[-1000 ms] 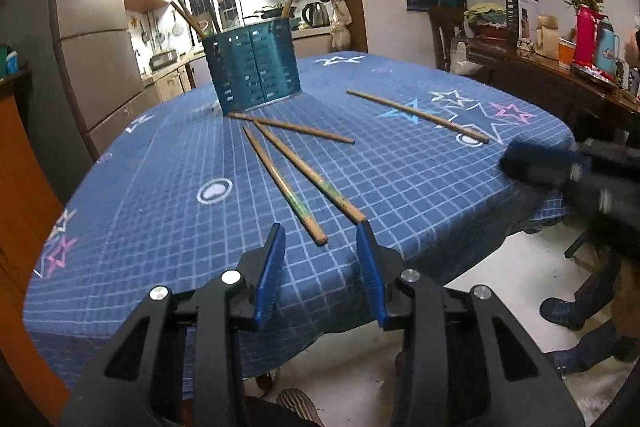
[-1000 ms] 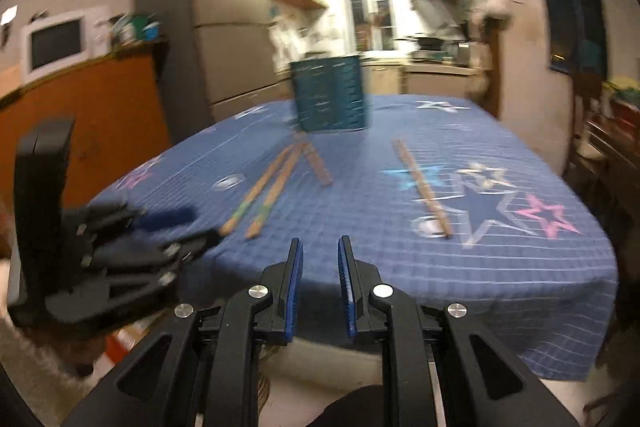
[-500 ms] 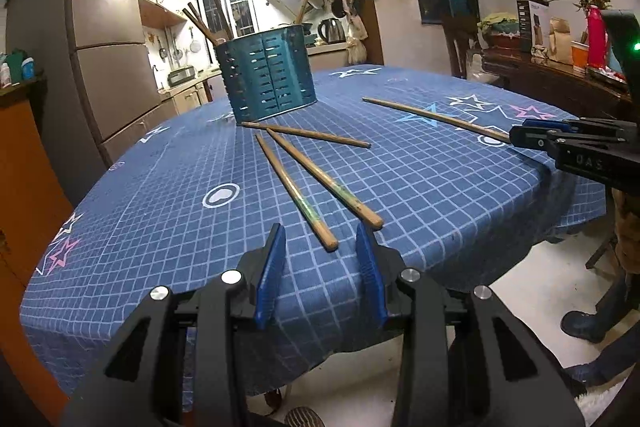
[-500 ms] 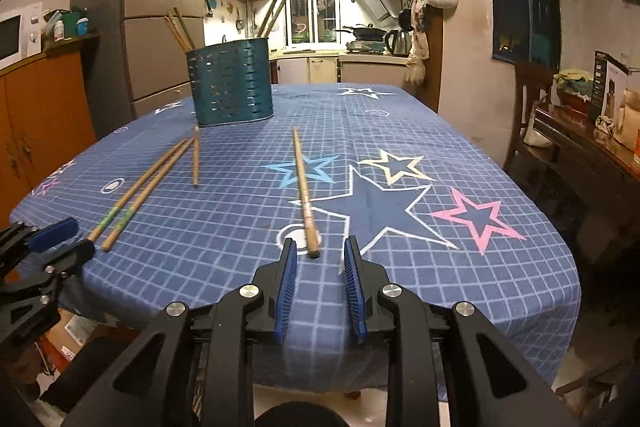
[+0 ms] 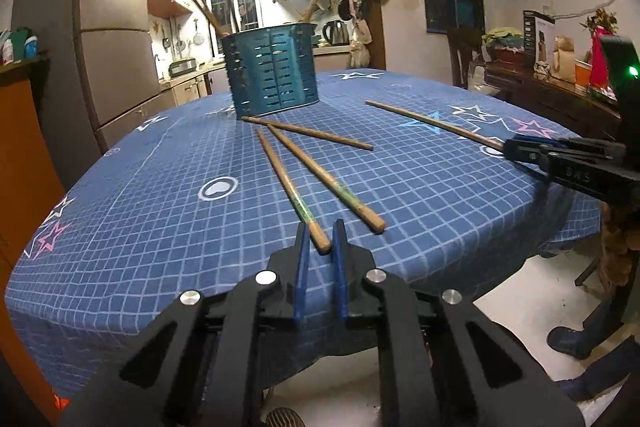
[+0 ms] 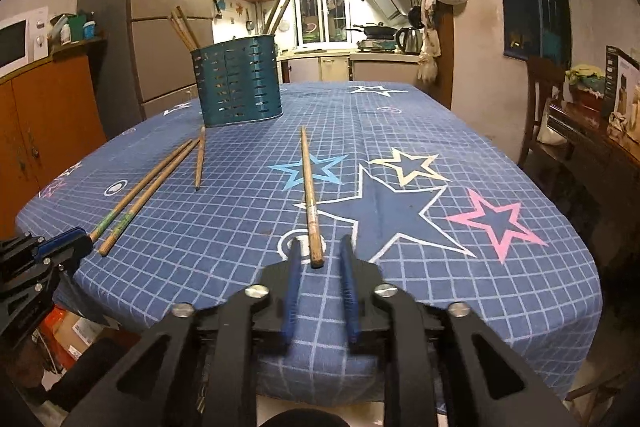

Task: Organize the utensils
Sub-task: 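Close the left tool on a wooden chopstick while the right tool grasps another chopstick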

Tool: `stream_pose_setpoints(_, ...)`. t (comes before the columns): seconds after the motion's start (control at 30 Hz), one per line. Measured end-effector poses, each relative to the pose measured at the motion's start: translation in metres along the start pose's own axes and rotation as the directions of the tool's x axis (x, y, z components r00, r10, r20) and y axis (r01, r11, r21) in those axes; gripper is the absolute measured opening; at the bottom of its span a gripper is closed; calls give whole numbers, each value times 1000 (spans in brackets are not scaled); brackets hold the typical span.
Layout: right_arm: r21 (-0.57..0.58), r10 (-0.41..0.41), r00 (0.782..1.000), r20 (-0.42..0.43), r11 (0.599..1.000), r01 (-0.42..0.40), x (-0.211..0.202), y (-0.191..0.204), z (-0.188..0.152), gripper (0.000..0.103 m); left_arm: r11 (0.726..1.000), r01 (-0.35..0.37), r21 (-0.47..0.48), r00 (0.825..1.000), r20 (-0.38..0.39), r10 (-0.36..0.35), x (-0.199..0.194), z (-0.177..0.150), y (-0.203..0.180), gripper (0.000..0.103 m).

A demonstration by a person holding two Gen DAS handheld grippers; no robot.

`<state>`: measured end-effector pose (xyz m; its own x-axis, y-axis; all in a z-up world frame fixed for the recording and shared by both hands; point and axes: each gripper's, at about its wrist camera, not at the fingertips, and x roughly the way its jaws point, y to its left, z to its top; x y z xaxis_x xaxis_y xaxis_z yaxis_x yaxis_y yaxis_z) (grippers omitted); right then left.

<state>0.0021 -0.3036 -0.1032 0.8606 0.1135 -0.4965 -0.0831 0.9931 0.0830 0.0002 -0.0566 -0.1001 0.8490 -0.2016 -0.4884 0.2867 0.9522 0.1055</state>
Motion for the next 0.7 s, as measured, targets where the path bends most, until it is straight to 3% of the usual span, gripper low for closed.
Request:
stream_pose_setpoints(0.23,-21,27,999,20,999,-27,-3,4,-5,14,1000,-19,-5,1000,0,19,0,0,3,9)
stream_pose_setpoints(0.7,-62,-5,997,74,998,9,2,12,-10,14,998,-61,-18,994,90,62,2,-10,-4,9)
